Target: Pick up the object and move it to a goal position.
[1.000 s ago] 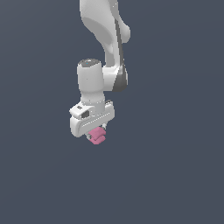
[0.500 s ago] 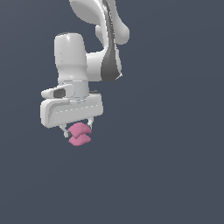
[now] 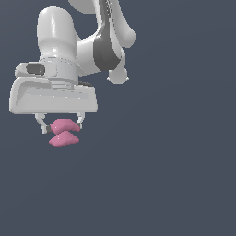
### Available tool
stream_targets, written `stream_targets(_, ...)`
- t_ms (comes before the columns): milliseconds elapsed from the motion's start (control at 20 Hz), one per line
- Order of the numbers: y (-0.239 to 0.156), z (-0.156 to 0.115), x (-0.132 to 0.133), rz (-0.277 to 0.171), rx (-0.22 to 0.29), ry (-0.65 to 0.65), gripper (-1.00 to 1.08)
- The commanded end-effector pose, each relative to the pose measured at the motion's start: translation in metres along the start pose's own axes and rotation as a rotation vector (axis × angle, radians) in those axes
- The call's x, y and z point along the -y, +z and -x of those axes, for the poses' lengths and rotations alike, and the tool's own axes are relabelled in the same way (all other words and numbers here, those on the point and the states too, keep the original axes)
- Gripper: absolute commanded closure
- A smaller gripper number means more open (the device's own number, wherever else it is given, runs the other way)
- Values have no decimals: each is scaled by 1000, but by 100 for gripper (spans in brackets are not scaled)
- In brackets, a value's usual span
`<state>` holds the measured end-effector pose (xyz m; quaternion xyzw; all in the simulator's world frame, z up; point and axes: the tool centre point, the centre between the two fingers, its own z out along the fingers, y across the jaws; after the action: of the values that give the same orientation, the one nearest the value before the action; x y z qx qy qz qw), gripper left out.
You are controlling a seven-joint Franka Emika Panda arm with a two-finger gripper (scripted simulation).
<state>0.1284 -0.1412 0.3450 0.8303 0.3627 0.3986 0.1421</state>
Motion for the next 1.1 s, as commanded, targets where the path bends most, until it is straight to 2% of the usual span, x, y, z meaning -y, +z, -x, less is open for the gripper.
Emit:
stream_targets(0, -10, -6, -14, 26, -31, -3, 108)
stream_targets(550, -51, -24, -62, 118, -148, -12, 108)
stream_targets(1050, -75, -32, -85, 166, -212, -16, 108)
